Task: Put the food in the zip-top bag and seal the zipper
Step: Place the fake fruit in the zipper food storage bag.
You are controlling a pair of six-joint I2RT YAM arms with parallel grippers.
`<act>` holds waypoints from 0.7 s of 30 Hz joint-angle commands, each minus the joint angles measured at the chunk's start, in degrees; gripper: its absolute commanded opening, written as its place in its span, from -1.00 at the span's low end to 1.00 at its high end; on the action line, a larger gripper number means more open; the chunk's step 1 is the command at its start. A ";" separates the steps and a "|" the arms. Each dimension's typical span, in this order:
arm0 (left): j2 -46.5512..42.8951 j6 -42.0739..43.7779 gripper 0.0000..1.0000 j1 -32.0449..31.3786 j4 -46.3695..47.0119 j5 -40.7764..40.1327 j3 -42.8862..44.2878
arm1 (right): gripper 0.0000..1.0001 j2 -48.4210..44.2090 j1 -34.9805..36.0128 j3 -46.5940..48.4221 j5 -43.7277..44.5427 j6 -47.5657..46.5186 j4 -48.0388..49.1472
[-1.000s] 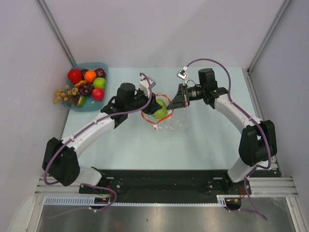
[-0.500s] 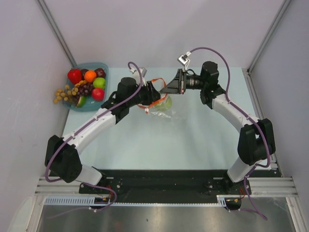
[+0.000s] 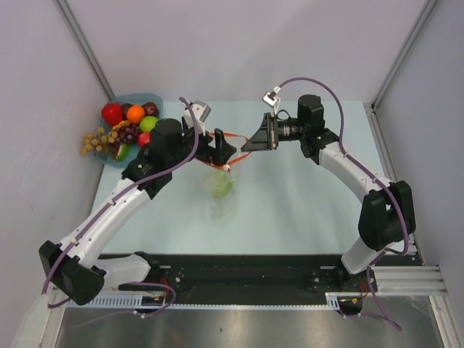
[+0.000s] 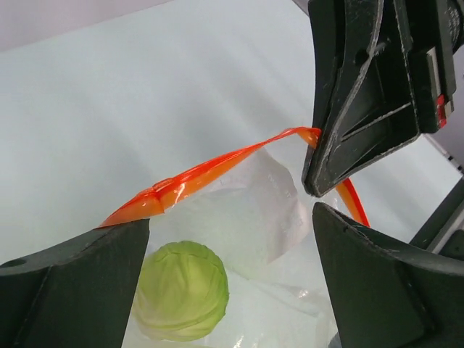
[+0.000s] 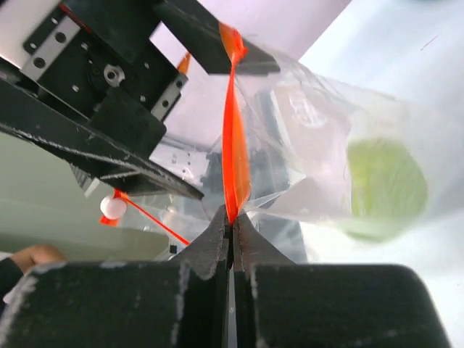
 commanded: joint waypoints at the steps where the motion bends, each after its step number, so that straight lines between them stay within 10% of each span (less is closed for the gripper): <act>1: -5.05 8.03 0.89 1.94 -4.73 0.94 2.02 | -1.00 -2.26 -1.35 1.73 1.50 -7.08 -4.69; 8: -5.14 6.10 -0.07 3.62 -3.86 12.44 1.14 | -1.00 -1.30 0.41 1.73 1.50 -7.70 -4.43; 13: -5.50 1.88 -0.13 8.26 -2.88 12.47 1.58 | -1.00 -1.73 0.41 1.73 1.77 -10.60 -7.06; 21: -1.19 0.47 0.78 17.68 -10.71 17.73 -2.45 | -1.00 -3.23 0.41 1.73 2.21 -11.66 -9.34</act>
